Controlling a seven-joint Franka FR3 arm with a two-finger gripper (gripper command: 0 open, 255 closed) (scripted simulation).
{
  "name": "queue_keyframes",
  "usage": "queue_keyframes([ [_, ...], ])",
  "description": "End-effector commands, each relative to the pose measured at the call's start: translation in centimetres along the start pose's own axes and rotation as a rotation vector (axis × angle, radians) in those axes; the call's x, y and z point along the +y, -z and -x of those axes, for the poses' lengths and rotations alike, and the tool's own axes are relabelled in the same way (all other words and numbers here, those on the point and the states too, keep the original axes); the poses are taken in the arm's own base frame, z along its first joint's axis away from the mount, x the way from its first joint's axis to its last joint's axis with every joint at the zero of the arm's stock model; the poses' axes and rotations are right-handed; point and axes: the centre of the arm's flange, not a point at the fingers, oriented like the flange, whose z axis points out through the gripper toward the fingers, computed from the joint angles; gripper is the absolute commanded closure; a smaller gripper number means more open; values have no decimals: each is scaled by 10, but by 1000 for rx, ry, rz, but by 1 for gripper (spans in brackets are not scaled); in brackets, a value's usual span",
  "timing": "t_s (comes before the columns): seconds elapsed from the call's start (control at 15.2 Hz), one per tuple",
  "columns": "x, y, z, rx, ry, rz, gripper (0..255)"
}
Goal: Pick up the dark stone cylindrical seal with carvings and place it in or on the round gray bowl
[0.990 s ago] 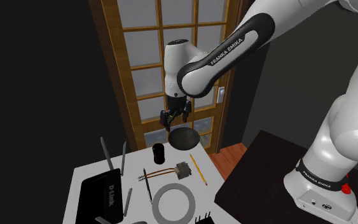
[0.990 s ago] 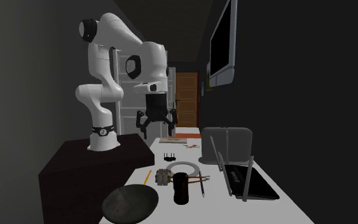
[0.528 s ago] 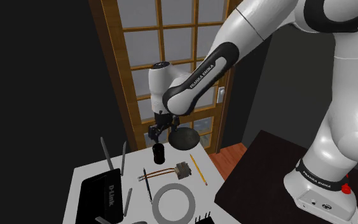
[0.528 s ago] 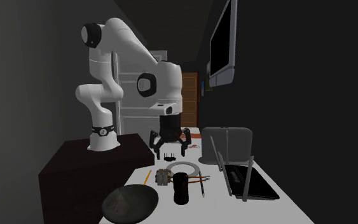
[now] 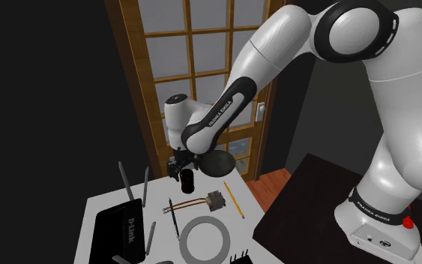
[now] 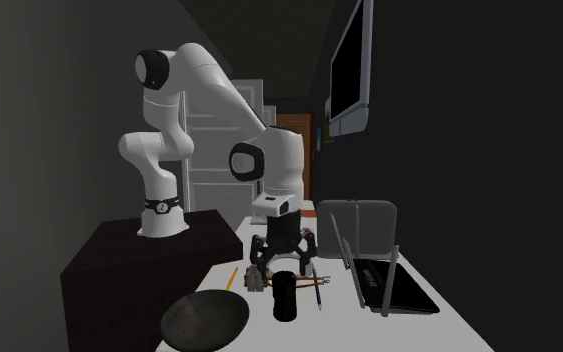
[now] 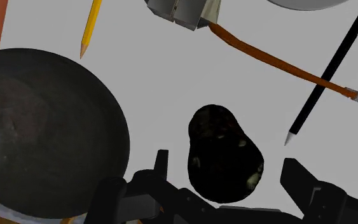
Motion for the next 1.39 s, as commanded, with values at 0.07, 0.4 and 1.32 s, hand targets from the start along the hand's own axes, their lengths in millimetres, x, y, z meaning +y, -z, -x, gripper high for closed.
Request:
queue_keyframes([
  [0.07,-1,-15,0,0,0,0,0],
  [0.4,-1,-23,0,0,0,0,0],
  [1.32,-1,-23,0,0,0,0,255],
])
